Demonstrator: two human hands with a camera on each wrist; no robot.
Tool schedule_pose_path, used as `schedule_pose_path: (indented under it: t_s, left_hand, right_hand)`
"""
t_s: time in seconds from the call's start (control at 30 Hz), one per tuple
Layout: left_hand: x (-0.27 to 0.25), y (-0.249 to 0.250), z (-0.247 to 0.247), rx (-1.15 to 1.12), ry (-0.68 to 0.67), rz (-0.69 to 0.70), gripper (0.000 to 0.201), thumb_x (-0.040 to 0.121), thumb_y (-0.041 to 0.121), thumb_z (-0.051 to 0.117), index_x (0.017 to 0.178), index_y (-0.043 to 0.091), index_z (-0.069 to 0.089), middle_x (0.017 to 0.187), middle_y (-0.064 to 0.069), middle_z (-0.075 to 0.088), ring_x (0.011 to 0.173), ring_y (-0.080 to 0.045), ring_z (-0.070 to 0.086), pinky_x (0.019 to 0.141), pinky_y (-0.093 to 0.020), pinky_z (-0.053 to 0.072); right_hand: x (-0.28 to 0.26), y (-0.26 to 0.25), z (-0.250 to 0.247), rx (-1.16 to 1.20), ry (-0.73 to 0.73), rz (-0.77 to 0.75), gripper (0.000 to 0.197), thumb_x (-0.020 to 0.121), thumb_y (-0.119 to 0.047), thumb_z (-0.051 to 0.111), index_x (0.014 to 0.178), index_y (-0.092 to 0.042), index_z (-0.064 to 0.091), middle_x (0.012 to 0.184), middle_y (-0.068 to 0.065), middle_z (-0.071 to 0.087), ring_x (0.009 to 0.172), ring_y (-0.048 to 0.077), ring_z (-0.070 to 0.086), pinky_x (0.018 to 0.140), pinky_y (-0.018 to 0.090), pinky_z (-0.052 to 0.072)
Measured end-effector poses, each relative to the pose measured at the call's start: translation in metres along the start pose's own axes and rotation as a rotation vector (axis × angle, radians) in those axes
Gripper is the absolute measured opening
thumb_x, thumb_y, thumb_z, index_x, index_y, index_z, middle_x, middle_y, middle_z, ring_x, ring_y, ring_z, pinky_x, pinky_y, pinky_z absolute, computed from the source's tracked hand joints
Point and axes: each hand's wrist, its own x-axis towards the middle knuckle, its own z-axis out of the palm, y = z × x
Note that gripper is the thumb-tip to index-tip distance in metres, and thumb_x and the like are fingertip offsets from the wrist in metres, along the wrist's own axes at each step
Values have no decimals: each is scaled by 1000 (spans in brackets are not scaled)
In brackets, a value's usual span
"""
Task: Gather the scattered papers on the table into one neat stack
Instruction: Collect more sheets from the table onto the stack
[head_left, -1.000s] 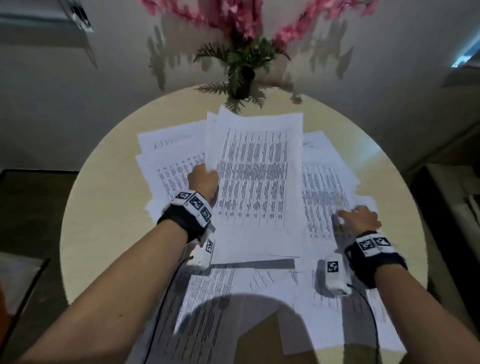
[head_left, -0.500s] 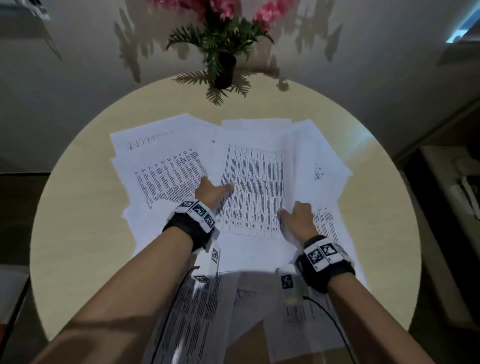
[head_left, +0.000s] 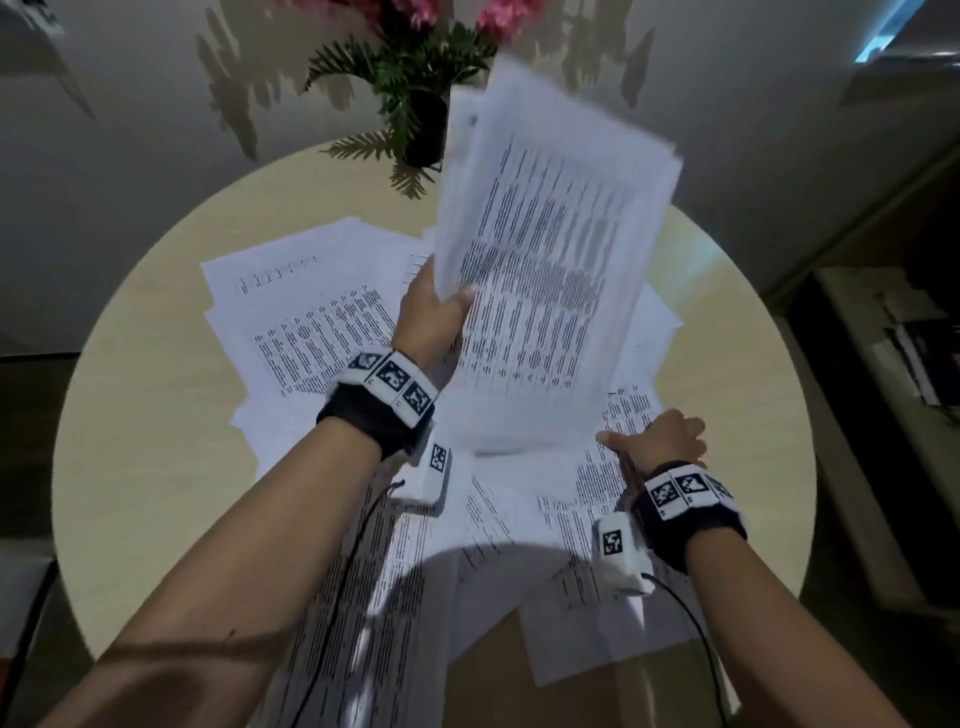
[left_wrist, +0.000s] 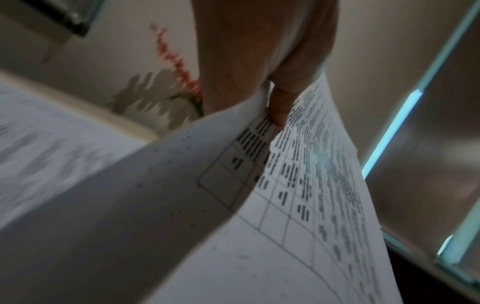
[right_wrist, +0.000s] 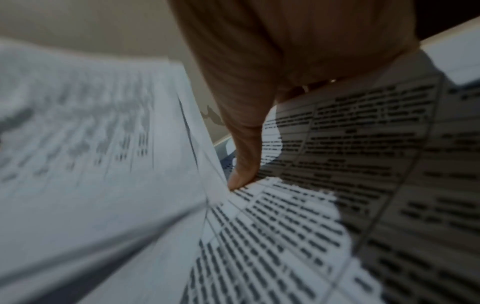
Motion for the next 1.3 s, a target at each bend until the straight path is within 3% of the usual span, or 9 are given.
schedule_pose_path:
  t_s: [0.3, 0.4, 0.47, 0.57, 0.73, 0.83, 0.93, 1.07, 1.3]
  left_hand:
    - [-9, 99, -35, -470, 242, 144, 9, 87, 3, 53, 88, 8, 45, 70, 2, 45, 55, -3, 53, 56, -16, 47]
    - [-35, 57, -23, -216, 140, -40, 11, 94, 4, 48, 96, -6, 52, 81, -21, 57, 79, -26, 61, 54, 2, 43]
    - [-47, 13, -15, -56, 68, -211, 31, 93, 11, 52, 113, -12, 53, 108, -31, 60, 97, -34, 60, 70, -18, 52]
    - [-59, -53, -7, 74, -16, -420, 24, 89, 7, 55, 109, -5, 52, 80, -12, 55, 68, -22, 51, 56, -28, 42]
    - [-81, -94, 11, 286, -133, -420, 10, 85, 12, 59, 86, 6, 52, 68, -4, 54, 67, -23, 56, 55, -25, 46]
    - [-84, -90, 24, 332, -264, -346, 23, 83, 18, 66, 72, 7, 49, 60, -1, 49, 51, -14, 49, 41, -20, 42]
    - [-76, -89, 26, 402, -324, -319, 42, 80, 40, 67, 65, 5, 49, 64, -11, 56, 62, -24, 57, 61, -29, 51]
    - [-49, -90, 8, 155, -196, -412, 56, 81, 56, 55, 94, 2, 62, 98, -19, 63, 98, -32, 62, 87, -40, 51]
    - [-9, -60, -5, -639, -308, -585, 69, 87, 67, 27, 128, 18, 54, 95, -5, 75, 91, -24, 70, 67, -37, 60]
  right_hand:
    - [-12, 17, -7, 110, 163, -176, 41, 83, -5, 62, 118, 8, 46, 126, 30, 46, 118, 44, 46, 87, 47, 43]
    - [-19, 22, -21, 344, 128, -247, 28, 90, -4, 48, 114, 10, 53, 115, 33, 56, 108, 41, 56, 85, 43, 44]
    - [-18, 17, -32, 422, 138, -340, 21, 88, -10, 44, 101, 2, 53, 98, 29, 57, 94, 34, 55, 77, 36, 41]
    - [-8, 16, -32, 428, 55, -291, 16, 90, -6, 43, 100, -1, 54, 104, 23, 57, 100, 34, 54, 80, 36, 39]
    - [-18, 17, 2, 664, -266, -93, 62, 84, -62, 39, 116, -11, 52, 93, 0, 62, 87, 19, 59, 90, 27, 41]
    - [-26, 15, 8, 615, -374, -197, 38, 88, -28, 59, 121, -10, 52, 94, 2, 72, 84, 16, 67, 73, 22, 54]
    - [-28, 13, 5, 507, -298, -237, 28, 81, 5, 43, 104, -9, 50, 69, 3, 54, 57, 20, 51, 43, 16, 41]
    - [-23, 19, -9, 607, -246, -241, 34, 85, 12, 41, 115, 2, 52, 93, 12, 56, 84, 23, 53, 75, 29, 41]
    - [-15, 35, -18, 710, -310, -231, 40, 90, 3, 45, 129, -3, 48, 113, 11, 58, 109, 26, 53, 99, 34, 34]
